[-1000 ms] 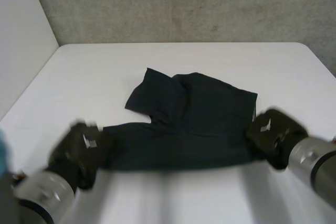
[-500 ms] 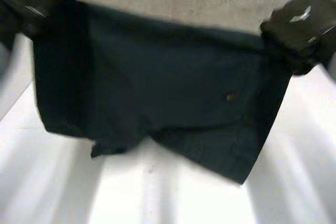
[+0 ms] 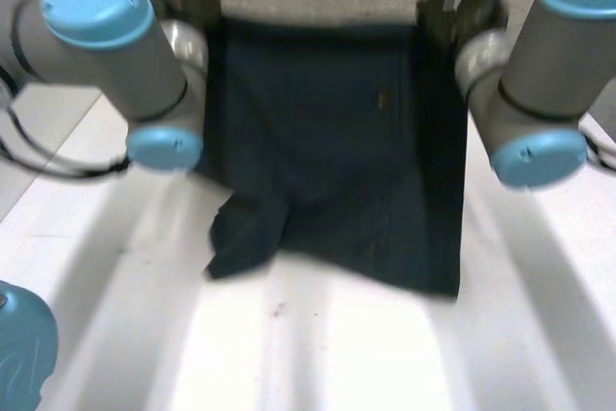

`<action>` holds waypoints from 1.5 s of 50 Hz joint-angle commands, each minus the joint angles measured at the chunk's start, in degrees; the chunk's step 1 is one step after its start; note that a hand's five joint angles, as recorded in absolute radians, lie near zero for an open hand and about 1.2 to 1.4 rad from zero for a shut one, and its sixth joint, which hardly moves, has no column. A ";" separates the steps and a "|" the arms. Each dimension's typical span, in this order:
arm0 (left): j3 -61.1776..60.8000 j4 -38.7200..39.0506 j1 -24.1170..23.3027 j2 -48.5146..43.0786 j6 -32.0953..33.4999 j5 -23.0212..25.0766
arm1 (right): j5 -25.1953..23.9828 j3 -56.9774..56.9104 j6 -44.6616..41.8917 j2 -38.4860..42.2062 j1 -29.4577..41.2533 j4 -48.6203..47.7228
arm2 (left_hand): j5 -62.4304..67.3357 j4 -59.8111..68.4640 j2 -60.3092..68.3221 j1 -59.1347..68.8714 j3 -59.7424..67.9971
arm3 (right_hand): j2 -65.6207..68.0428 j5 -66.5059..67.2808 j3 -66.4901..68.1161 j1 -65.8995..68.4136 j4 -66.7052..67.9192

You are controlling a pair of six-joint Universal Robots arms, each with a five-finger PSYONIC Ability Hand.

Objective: Fold the shorts.

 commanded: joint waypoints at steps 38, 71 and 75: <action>-67.27 17.22 -1.64 20.60 -11.86 4.50 | 0.35 25.48 1.73 0.78 2.66 -1.18 | 13.17 11.27 11.35 15.51 11.56 | 12.99 15.38 11.76 25.82 11.68; -87.50 -13.28 -9.89 47.85 -24.96 2.74 | -7.20 62.95 -4.34 -23.94 -4.11 5.15 | 13.17 11.27 11.35 15.51 11.56 | 12.99 15.38 11.76 25.82 11.68; -86.36 -12.76 -9.81 48.12 -24.35 2.92 | -8.08 63.57 -4.16 -24.47 -4.37 4.63 | -31.03 -32.93 -32.85 -28.69 -32.64 | 12.99 15.38 11.76 25.82 11.68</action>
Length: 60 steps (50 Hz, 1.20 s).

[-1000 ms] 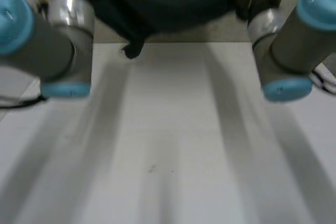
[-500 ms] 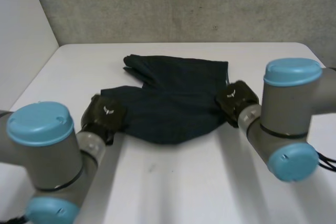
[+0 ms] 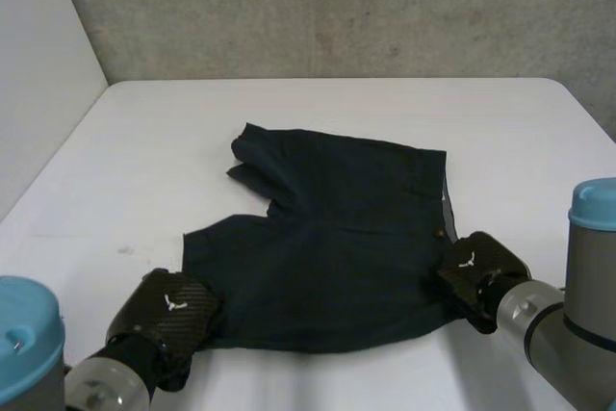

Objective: Fold the shorts.

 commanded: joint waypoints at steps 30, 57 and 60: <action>52.14 9.43 18.86 -44.66 5.63 28.59 | -1.78 3.12 0.98 -0.75 -0.54 -3.30 | -25.78 -27.43 -27.37 -23.18 -27.16 | 12.99 15.38 11.76 25.22 11.67; 71.33 2.99 18.60 -60.15 5.72 28.68 | -1.52 3.47 0.98 -0.22 -0.54 -4.97 | -22.75 -24.39 -24.33 -20.14 -24.12 | 12.99 15.38 11.76 25.22 11.67; 72.47 2.99 18.60 -61.12 5.72 28.68 | -1.52 3.56 0.98 -0.22 -0.54 -4.97 | -22.24 -23.88 -23.83 -19.64 -23.62 | 12.99 15.38 11.76 25.22 11.67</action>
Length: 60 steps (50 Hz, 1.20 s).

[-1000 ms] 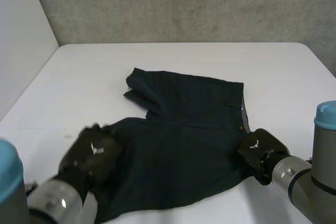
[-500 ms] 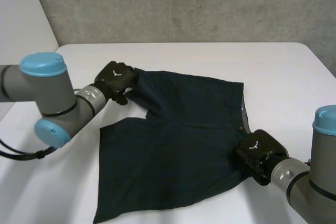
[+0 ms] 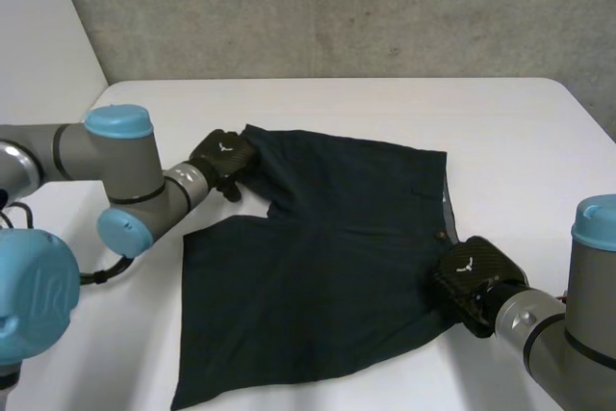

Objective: Fold the shorts.

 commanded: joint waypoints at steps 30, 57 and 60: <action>-7.39 -2.88 -3.92 4.80 15.71 -28.56 | 0.04 0.18 0.00 0.06 0.18 -0.24 | 41.59 41.42 41.43 41.43 41.45 | 12.99 15.38 11.76 25.21 11.67; -15.30 -2.35 -4.89 23.52 -0.89 -28.57 | -0.22 -0.08 2.89 -0.11 0.27 -0.33 | -18.11 -18.28 -18.26 -18.27 -18.25 | 12.99 15.38 11.76 25.21 11.67; -20.81 -3.14 -4.62 29.30 -3.79 -28.05 | -0.31 -1.57 5.71 -0.20 0.35 -0.15 | -17.60 -17.77 -17.76 -17.76 -17.74 | 12.99 15.38 11.76 25.21 11.67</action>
